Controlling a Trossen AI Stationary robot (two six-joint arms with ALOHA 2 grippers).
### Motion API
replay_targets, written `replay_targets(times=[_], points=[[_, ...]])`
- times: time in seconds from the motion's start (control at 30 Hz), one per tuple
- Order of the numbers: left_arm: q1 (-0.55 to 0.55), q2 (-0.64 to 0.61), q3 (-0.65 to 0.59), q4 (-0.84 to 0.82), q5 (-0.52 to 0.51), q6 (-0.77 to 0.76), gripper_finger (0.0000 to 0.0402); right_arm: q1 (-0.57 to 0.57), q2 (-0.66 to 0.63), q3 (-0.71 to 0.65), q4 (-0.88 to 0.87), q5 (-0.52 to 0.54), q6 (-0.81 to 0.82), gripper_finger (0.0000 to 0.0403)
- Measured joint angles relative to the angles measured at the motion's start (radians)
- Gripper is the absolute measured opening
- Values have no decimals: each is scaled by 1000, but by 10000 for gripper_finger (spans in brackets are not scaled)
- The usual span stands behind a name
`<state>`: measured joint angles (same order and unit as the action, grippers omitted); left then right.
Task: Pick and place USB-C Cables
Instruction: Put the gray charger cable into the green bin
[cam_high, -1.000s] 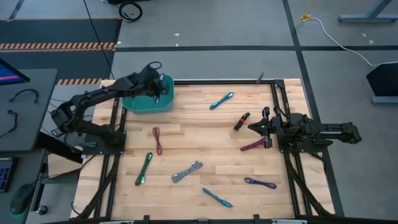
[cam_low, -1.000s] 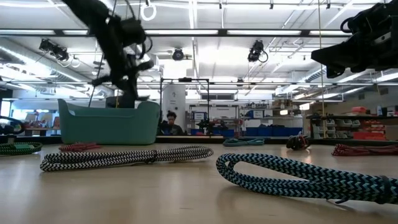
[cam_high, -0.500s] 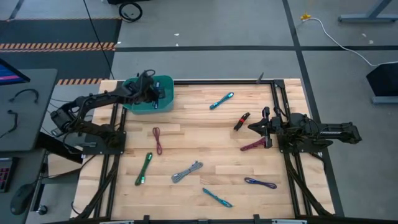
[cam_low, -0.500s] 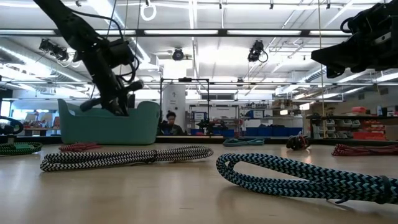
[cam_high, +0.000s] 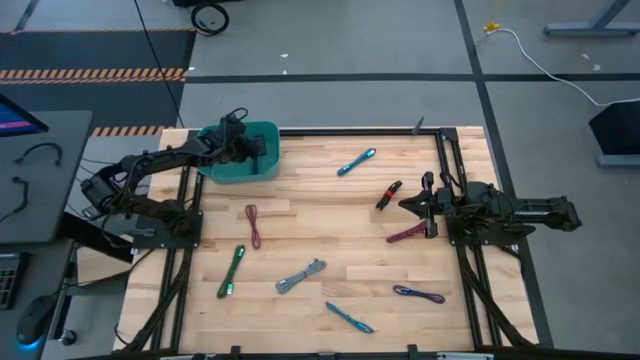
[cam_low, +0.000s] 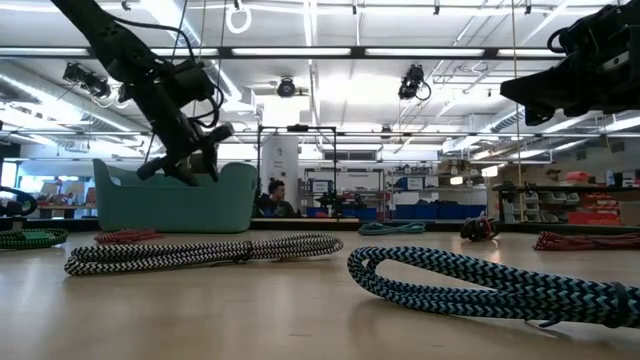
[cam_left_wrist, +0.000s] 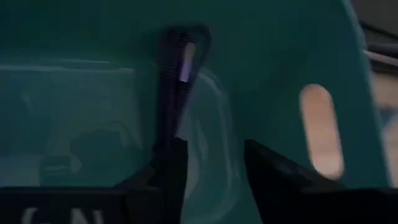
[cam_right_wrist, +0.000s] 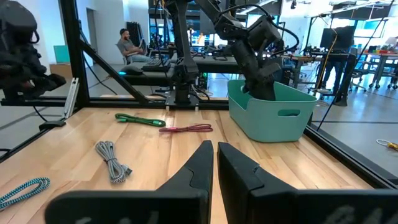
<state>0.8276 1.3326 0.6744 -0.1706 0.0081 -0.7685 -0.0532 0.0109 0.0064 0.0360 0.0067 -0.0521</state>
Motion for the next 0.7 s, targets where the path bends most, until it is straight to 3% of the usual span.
replay_targets(times=[0.17,0.37,0.5,0.7], points=[[3,-55,63,-15,128,81,186,0,0,0,0,0,0,29],[-79,-164,191,-131,137,229,166,0,0,0,0,0,0,29],[-198,-218,289,-264,128,338,147,0,0,0,0,0,0,29],[-474,-230,397,-439,83,395,126,0,0,0,0,0,0,29]])
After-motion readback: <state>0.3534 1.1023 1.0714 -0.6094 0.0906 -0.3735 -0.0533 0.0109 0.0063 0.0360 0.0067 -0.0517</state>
